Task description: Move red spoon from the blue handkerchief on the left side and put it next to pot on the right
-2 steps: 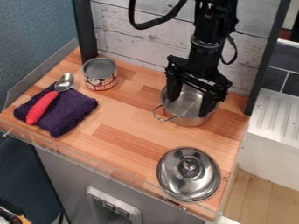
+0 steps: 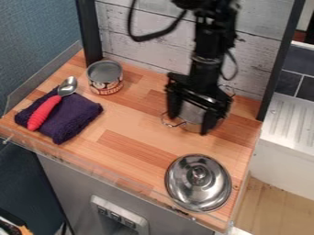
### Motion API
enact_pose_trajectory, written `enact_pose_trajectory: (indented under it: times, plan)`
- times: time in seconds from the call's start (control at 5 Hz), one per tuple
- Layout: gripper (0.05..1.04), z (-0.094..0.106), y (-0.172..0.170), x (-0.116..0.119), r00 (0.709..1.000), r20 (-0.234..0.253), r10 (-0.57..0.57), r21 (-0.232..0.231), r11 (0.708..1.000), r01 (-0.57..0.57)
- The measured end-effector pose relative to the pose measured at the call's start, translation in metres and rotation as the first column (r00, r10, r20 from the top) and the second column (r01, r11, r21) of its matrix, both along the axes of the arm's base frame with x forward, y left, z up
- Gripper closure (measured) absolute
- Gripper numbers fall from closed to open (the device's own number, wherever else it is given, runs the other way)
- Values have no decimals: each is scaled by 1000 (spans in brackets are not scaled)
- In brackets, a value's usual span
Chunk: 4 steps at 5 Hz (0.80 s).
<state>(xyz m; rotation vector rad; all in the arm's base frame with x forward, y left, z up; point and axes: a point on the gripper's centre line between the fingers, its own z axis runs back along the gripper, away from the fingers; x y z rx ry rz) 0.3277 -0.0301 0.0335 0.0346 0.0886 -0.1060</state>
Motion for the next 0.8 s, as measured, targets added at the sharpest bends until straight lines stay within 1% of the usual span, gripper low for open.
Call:
enact_pose_trajectory:
  times: [0.2,0.4,0.6,0.8]
  plan:
    - [83,12,28,-3,997,30,71,-35,997,-70]
    - [83,21,76,-17,992,46,121,-29,992,-119]
    - [83,20,115,-31,992,64,105,-16,994,-104]
    - [83,19,151,-46,992,93,82,9,996,-84]
